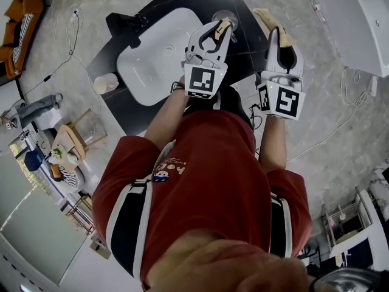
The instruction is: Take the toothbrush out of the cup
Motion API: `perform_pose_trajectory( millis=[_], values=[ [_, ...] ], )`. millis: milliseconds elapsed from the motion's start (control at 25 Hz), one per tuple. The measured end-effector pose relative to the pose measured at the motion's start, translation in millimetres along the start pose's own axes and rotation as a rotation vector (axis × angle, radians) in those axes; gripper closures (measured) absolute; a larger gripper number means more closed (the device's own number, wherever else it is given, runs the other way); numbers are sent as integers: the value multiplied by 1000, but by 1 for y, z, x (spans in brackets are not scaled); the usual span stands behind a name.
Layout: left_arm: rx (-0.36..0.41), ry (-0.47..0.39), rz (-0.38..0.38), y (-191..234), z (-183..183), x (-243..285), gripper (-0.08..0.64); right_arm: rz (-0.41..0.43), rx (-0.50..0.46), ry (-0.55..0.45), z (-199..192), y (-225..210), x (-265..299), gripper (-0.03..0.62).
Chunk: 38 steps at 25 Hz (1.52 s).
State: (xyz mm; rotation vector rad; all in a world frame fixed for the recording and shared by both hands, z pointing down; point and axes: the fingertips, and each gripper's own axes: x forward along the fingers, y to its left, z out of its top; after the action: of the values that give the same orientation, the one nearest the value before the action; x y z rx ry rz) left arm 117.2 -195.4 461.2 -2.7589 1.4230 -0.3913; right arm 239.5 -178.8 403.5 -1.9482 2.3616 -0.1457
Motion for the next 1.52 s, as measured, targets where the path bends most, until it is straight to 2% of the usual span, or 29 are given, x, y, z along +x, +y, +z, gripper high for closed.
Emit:
perform_pose_trajectory(
  millis=[320,640,840,1000,1160,1360,1520],
  values=[
    [-22,-97,85,31,38,-35,497,58,-40,-51,29,32,6,551],
    [-53,-144,253,89,45,-87,503,214,-80,-71,40,104,26,551],
    [-69,-150,383,130,37,-129,503,331,-88,-71,39,156,39,551],
    [-75,-165,532,180,31,-180,503,458,-76,-78,35,219,58,551],
    [-75,-167,655,196,35,-219,504,552,-74,-80,40,247,57,551],
    [-92,-142,839,232,15,-288,504,680,-73,-80,34,308,61,551],
    [-113,-122,926,245,9,-329,504,714,-84,-86,36,330,58,551]
  ],
)
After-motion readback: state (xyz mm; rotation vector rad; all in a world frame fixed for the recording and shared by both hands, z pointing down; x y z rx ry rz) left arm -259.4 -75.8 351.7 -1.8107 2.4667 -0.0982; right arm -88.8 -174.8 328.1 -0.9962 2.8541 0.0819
